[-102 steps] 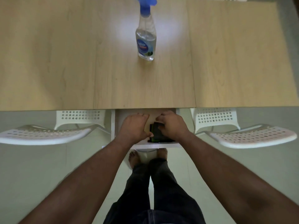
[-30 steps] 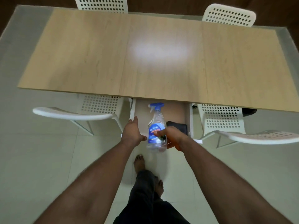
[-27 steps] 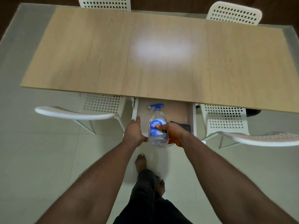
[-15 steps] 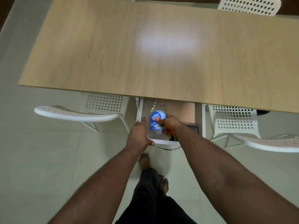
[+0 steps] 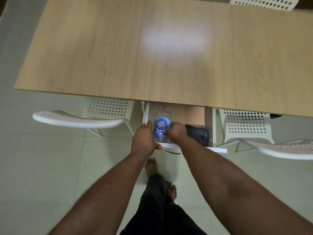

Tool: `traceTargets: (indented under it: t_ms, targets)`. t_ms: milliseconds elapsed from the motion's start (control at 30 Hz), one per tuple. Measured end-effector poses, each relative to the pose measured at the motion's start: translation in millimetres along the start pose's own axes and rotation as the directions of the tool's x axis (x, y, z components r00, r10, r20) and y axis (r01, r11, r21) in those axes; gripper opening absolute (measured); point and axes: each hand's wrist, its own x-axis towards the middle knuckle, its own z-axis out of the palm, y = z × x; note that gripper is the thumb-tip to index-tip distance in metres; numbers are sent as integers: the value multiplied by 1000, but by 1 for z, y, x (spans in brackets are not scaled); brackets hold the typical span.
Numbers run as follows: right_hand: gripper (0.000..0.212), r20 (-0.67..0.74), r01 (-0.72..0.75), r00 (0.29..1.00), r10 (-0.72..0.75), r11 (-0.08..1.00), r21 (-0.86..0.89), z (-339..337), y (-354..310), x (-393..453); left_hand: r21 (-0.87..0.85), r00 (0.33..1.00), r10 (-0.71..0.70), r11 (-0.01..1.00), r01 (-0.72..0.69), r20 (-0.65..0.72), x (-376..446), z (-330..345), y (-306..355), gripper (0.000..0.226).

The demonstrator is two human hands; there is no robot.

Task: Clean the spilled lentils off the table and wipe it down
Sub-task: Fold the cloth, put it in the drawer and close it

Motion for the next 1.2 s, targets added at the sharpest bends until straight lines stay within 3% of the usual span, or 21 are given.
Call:
traceTargets:
  t_ms: [167, 267, 367, 433, 500, 533, 567, 600, 667, 700, 767, 1033, 1133, 1200]
  targets:
    - [27, -171, 167, 974, -152, 983, 78, -14, 5, -24, 43, 993, 18, 999, -13, -120, 11, -3, 5, 88]
    - [33, -344, 207, 928, -146, 967, 150, -29, 11, -37, 197, 985, 28, 980, 7, -172, 18, -9, 16, 76]
    - [23, -471, 192, 879, -72, 958, 212, -46, 19, -47, 296, 976, -17, 952, 82, -216, 29, -15, 25, 69]
    - [13, -492, 143, 870, 25, 943, 300, -60, 22, -54, 234, 970, -96, 961, 148, -222, 38, -16, 29, 64]
    - [12, -450, 26, 868, 211, 885, 465, -69, 27, -48, 86, 953, -217, 967, 240, -212, 45, -17, 33, 63]
    - [14, -381, -49, 863, 330, 807, 589, -73, 31, -40, -73, 929, -320, 947, 312, -187, 49, -14, 35, 62]
    - [15, -280, -109, 857, 432, 683, 722, -78, 33, -33, -253, 901, -416, 891, 377, -121, 57, -12, 37, 63]
    - [14, -174, -142, 855, 489, 542, 828, -83, 34, -26, -466, 866, -499, 772, 433, -20, 62, -11, 42, 63]
    - [10, -20, -116, 863, 504, 237, 965, -96, 31, -19, -811, 806, -557, 367, 455, 200, 76, -11, 47, 44]
    - [9, 18, -80, 870, 492, 105, 991, -102, 27, -18, -883, 804, -526, 190, 429, 277, 83, -11, 48, 28]
    - [10, 35, -18, 885, 465, -42, 999, -111, 19, -16, -915, 818, -470, 53, 399, 330, 94, -12, 52, 17]
    - [13, 45, 9, 934, 354, -149, 989, -118, 9, 13, -955, 877, -378, -116, 273, 297, 118, -24, 62, 37]
    - [18, 44, -3, 940, 339, -122, 992, -112, 17, 12, -959, 907, -310, -101, 266, 285, 116, -11, 50, 48]
    - [24, 29, 0, 946, 322, -87, 996, -106, 25, 10, -956, 918, -270, -37, 291, 290, 116, 2, 42, 50]
